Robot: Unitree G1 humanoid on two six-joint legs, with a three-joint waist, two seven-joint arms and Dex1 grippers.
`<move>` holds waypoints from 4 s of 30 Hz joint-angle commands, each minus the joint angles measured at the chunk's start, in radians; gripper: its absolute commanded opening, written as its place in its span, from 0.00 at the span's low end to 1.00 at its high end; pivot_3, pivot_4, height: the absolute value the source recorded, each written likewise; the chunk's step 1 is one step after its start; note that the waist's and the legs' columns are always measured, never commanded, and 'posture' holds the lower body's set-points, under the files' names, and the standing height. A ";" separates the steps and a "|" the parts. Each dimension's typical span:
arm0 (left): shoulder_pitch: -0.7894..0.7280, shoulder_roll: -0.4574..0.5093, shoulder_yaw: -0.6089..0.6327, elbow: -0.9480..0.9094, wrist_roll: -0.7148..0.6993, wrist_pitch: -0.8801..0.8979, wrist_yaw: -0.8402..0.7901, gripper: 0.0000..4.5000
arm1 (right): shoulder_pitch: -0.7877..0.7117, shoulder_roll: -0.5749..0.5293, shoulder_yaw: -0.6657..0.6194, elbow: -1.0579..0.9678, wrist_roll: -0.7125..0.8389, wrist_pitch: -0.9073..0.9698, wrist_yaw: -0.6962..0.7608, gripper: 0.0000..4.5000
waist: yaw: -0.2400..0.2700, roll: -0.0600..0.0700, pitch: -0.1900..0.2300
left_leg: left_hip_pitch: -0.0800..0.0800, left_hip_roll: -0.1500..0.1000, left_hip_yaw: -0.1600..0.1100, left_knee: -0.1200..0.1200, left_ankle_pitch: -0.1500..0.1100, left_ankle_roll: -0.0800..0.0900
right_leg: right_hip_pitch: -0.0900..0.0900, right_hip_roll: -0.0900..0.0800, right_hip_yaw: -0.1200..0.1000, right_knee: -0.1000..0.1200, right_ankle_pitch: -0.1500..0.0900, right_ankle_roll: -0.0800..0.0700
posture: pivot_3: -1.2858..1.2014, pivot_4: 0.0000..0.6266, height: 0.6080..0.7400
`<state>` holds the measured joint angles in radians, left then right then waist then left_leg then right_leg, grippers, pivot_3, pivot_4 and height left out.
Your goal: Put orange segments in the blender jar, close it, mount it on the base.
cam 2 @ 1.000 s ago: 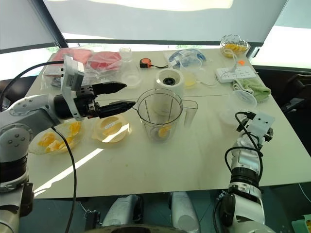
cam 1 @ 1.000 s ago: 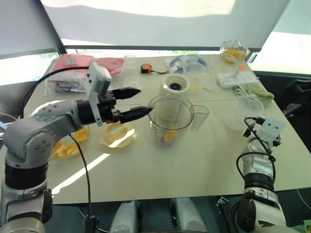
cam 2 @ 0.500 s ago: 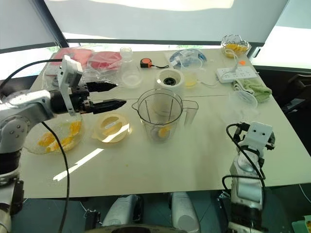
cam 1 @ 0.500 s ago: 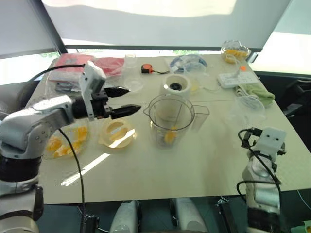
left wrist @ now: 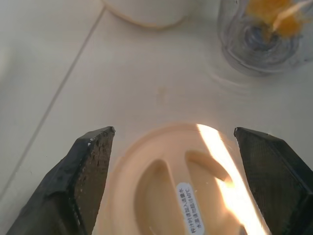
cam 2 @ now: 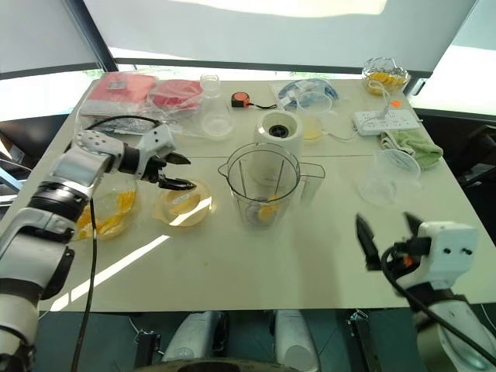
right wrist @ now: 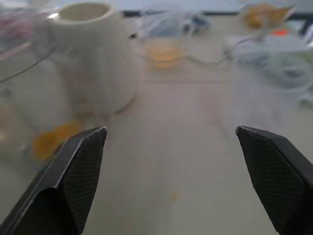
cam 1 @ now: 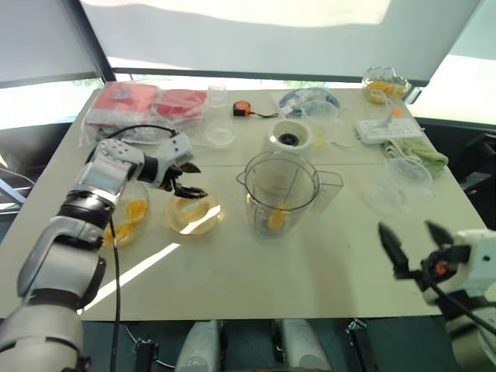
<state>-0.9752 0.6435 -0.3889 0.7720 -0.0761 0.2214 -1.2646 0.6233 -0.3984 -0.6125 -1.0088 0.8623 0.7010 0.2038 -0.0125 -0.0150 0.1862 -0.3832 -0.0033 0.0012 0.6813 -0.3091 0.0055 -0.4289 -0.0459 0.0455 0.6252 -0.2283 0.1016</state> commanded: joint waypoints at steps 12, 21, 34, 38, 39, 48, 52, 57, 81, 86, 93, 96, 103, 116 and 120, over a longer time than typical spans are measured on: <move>-0.044 -0.050 -0.038 0.152 0.243 -0.090 -0.008 0.91 | 0.063 -0.355 -0.159 -0.025 0.500 -0.151 -0.048 0.99 | 0.004 -0.004 0.000 | -0.007 0.000 -0.002 0.002 0.000 0.000 | -0.002 -0.002 -0.002 -0.008 0.002 0.002 | 0.52 0.24 1.00; 0.043 -0.095 -0.051 0.094 0.300 -0.051 0.028 0.91 | -0.029 -0.419 -0.094 0.022 0.505 -0.146 -0.079 0.99 | 0.006 -0.004 -0.004 | -0.006 -0.001 -0.002 0.002 0.000 0.000 | 0.000 -0.003 -0.002 -0.008 0.003 0.002 | 0.52 0.24 1.00; 0.054 -0.061 -0.026 0.015 0.331 -0.065 0.020 0.05 | -0.122 -0.440 -0.003 0.066 0.436 -0.121 -0.097 1.00 | 0.000 -0.004 -0.017 | 0.001 0.000 -0.001 0.002 0.000 0.000 | 0.003 -0.002 -0.001 -0.005 0.002 -0.004 | 0.52 0.24 1.00; 0.041 -0.038 -0.009 -0.004 0.323 -0.098 0.016 0.05 | -0.148 -0.432 0.025 0.084 0.405 -0.116 -0.089 1.00 | 0.000 -0.004 -0.017 | 0.001 0.000 -0.001 0.002 0.000 0.000 | 0.003 -0.001 -0.001 -0.005 0.002 -0.003 | 0.52 0.24 1.00; 0.041 -0.032 -0.007 -0.012 0.321 -0.107 0.010 0.05 | -0.153 -0.430 0.030 0.087 0.397 -0.114 -0.086 1.00 | 0.000 -0.004 -0.017 | 0.000 0.000 -0.001 0.002 0.000 0.000 | 0.003 -0.001 -0.001 -0.005 0.002 -0.003 | 0.52 0.24 1.00; 0.045 0.041 0.003 -0.093 0.325 -0.130 -0.022 0.69 | -0.175 -0.408 0.055 0.100 0.356 -0.112 -0.072 1.00 | 0.004 -0.005 -0.017 | -0.004 0.000 -0.002 0.002 0.000 0.000 | 0.000 -0.001 -0.001 -0.005 0.004 0.000 | 0.52 0.24 1.00; 0.049 0.053 0.001 -0.103 0.325 -0.131 -0.030 0.69 | -0.185 -0.400 0.068 0.104 0.346 -0.109 -0.071 1.00 | 0.006 -0.005 -0.017 | -0.005 0.000 -0.002 0.003 0.000 0.000 | 0.000 -0.002 -0.001 -0.006 0.004 0.000 | 0.52 0.24 1.00; 0.067 0.046 -0.020 -0.090 0.338 -0.136 -0.043 0.69 | -0.208 -0.395 0.097 0.114 0.322 -0.105 -0.075 1.00 | 0.004 -0.005 -0.017 | -0.005 0.000 -0.002 0.004 0.000 0.000 | 0.000 -0.002 -0.002 -0.005 0.004 0.000 | 0.52 0.24 1.00; -0.124 -0.086 0.023 0.116 0.338 -0.220 -0.054 0.05 | -0.258 -0.362 0.138 0.162 0.246 -0.099 -0.045 1.00 | 0.009 -0.006 -0.017 | 0.005 0.000 -0.001 0.004 0.000 0.000 | 0.009 -0.001 -0.001 -0.004 0.003 -0.001 | 0.52 0.24 1.00; -0.309 -0.092 0.111 0.126 0.264 -0.175 -0.061 0.05 | -0.301 -0.361 0.166 0.204 0.191 -0.092 -0.041 1.00 | 0.016 -0.008 -0.015 | -0.008 -0.001 -0.003 0.008 0.000 0.001 | -0.002 -0.001 -0.002 -0.002 0.005 0.002 | 0.52 0.24 1.00; -0.555 -0.076 0.103 0.292 0.297 -0.073 -0.075 0.05 | -0.326 -0.363 0.207 0.245 0.095 -0.046 -0.045 1.00 | 0.015 -0.008 -0.015 | -0.007 -0.002 -0.002 0.008 -0.001 0.002 | -0.002 0.000 -0.002 -0.001 0.005 0.003 | 0.52 0.24 1.00; -0.648 -0.095 0.091 0.297 0.290 -0.067 -0.190 0.05 | -0.332 -0.364 0.208 0.272 0.049 -0.042 -0.029 1.00 | 0.017 -0.011 -0.013 | -0.007 -0.003 -0.002 0.008 -0.001 0.002 | -0.003 0.001 -0.003 0.000 0.004 0.002 | 0.52 0.24 1.00; -0.821 -0.228 0.044 0.334 0.205 -0.064 -0.350 0.05 | -0.421 -0.354 0.259 0.352 0.002 -0.038 0.060 1.00 | 0.023 -0.011 -0.013 | -0.009 -0.003 -0.001 0.009 -0.001 0.002 | -0.001 -0.001 -0.002 -0.005 0.004 0.001 | 0.52 0.24 1.00; -0.782 -0.336 -0.370 0.244 -0.105 -0.154 -0.350 0.05 | -0.485 -0.279 0.277 0.331 -0.081 -0.017 0.028 1.00 | -0.001 -0.008 -0.011 | -0.008 -0.001 -0.002 0.010 -0.002 0.003 | -0.004 0.001 0.000 0.003 0.004 0.003 | 0.52 0.24 1.00; -0.794 -0.339 -0.465 0.185 -0.210 -0.104 -0.350 0.05 | -0.463 -0.260 0.283 0.296 -0.093 0.000 0.007 1.00 | 0.000 -0.008 -0.011 | -0.008 -0.001 -0.002 0.010 -0.002 0.003 | -0.005 0.001 0.001 0.004 0.004 0.003 | 0.52 0.24 1.00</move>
<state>-1.7286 0.2984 -0.8292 1.0007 -0.2329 0.1074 -1.6109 0.1578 -0.6689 -0.3207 -0.6635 0.7692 0.7019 0.2198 -0.0120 -0.0227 0.1752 -0.3915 -0.0047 -0.0005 0.6909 -0.3109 0.0087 -0.4342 -0.0450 0.0460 0.6289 -0.2248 0.1049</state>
